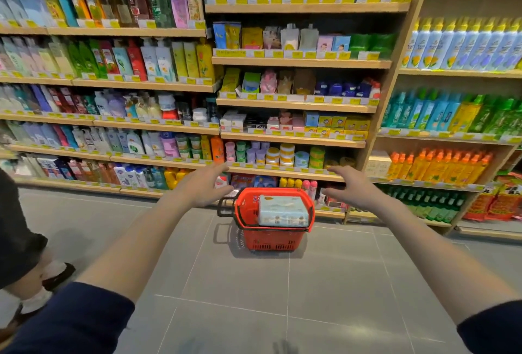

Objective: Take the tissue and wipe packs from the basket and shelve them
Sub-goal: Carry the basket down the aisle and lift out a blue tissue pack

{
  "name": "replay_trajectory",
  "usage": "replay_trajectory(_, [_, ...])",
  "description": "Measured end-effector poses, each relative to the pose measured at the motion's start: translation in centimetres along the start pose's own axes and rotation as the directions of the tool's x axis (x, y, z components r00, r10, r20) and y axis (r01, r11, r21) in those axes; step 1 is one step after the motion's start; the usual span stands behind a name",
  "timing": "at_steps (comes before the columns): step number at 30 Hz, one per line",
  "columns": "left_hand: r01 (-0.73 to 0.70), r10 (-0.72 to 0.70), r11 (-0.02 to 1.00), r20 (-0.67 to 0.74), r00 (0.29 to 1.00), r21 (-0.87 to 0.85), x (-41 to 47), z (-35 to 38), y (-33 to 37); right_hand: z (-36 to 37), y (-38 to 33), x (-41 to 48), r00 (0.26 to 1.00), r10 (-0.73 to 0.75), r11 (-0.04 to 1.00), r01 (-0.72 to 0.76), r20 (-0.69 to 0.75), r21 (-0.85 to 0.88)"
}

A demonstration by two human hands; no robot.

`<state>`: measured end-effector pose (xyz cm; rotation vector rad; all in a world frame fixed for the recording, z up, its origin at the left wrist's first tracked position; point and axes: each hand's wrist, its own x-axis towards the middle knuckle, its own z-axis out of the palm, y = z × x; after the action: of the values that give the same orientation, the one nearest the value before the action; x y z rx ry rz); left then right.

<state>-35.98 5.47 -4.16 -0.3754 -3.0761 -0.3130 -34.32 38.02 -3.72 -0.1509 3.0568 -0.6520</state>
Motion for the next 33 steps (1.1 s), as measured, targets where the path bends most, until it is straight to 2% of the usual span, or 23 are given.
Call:
replay_trajectory(6, [0.006, -0.005, 1.0, 0.052, 0.999, -0.017, 9.9, 1.7, -3.8, 1.7, 1.4, 9.5, 0.999, 0.021, 0.998, -0.023, 0.033, 0.065])
replay_trajectory(17, [-0.079, 0.106, 0.988, 0.204, 0.973, -0.135, 27.8, 7.4, -7.7, 4.7, 6.4, 23.5, 0.988, 0.152, 0.972, -0.152, 0.014, 0.182])
replay_trajectory(21, [-0.005, 0.051, 0.989, 0.312, 0.949, -0.145, 34.4, 12.0, -9.6, 7.2, 10.1, 30.1, 0.981, 0.185, 0.964, -0.192, 0.057, 0.182])
replay_trajectory(25, [0.042, 0.007, 0.99, 0.336, 0.942, -0.136, 40.4, 16.7, -11.1, 9.9, 14.8, 36.8, 0.974, 0.195, 0.957, -0.216, 0.119, 0.195])
replay_trajectory(29, [0.145, -0.057, 0.967, 0.378, 0.924, -0.211, 44.7, 20.4, -12.2, 12.6, 19.4, 42.7, 0.948, 0.21, 0.949, -0.256, 0.238, 0.185])
replay_trajectory(33, [0.259, -0.131, 0.93, 0.424, 0.896, -0.262, 47.3, 23.5, -12.9, 15.6, 22.9, 47.0, 0.935, 0.217, 0.944, -0.274, 0.279, 0.185])
